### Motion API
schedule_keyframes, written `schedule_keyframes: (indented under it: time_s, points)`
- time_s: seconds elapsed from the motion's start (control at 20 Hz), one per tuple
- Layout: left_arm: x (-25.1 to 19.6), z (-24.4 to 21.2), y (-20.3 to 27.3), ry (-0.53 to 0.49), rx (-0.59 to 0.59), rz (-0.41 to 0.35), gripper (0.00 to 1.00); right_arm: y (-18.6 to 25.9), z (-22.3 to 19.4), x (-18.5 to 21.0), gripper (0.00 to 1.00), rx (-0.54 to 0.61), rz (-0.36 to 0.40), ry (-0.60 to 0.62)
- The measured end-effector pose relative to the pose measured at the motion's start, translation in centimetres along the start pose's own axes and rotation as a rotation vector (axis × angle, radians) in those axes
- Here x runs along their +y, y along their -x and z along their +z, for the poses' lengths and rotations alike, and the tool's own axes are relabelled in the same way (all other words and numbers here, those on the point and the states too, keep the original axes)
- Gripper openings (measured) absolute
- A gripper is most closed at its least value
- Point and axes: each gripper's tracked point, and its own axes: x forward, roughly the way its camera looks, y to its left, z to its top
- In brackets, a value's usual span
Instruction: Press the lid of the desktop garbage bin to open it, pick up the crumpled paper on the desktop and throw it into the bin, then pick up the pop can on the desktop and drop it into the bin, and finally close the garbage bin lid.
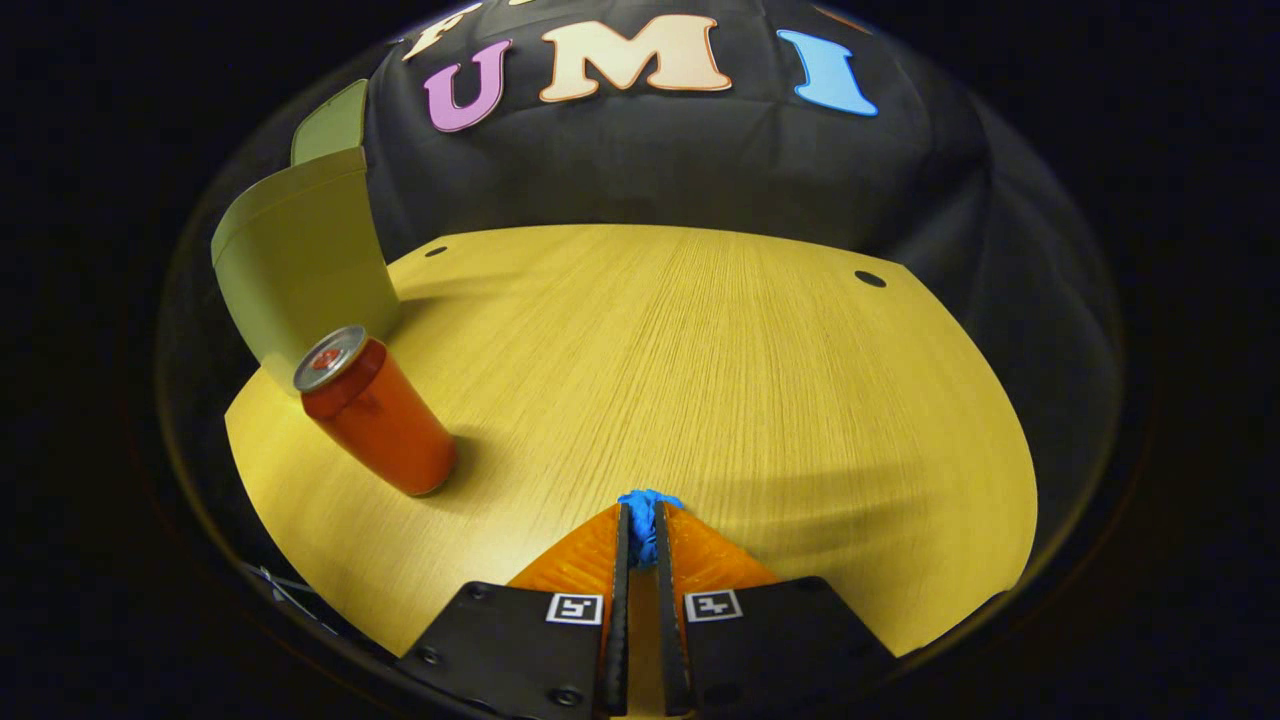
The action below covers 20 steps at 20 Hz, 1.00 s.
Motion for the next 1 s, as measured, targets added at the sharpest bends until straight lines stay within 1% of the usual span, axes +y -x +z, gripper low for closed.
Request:
schedule_keyframes:
  time_s: [0.1, 0.25, 0.3, 0.35, 0.4, 0.55, 0.75, 1.0]
  points:
    - [0.2, 0.1, 0.1, -0.001, -0.004, 0.002, 0.92, 0.8, 2.7, 0.2, 0.15, -0.055, 0.001, -0.008]
    - [0.6, 0.2, 0.2, 0.003, -0.010, 0.008, 0.92, 2.4, 8.3, 0.7, 0.15, -0.163, 0.016, -0.037]
    - [0.7, 0.3, 0.2, 0.005, -0.009, 0.008, 0.95, 3.1, 10.3, 1.0, 0.15, -0.202, 0.021, -0.044]
    - [0.8, 0.2, 0.3, 0.004, -0.009, 0.009, 0.95, 3.7, 12.3, 1.2, 0.15, -0.242, 0.026, -0.046]
    - [1.1, 0.2, 0.3, 0.003, -0.009, 0.012, 0.92, 4.5, 14.1, 1.6, 0.15, -0.280, 0.031, -0.046]
    - [2.0, 0.0, 0.5, 0.002, -0.007, 0.026, 0.92, 6.9, 19.2, 3.2, 0.16, -0.389, 0.059, -0.030]
    - [3.6, -0.8, 0.9, 0.013, 0.005, 0.052, 0.92, 9.5, 24.3, 6.3, 0.15, -0.494, 0.110, -0.004]
    - [6.4, -1.9, 1.7, 0.004, 0.024, 0.096, 0.92, 11.7, 28.2, 11.1, 0.15, -0.577, 0.185, 0.030]
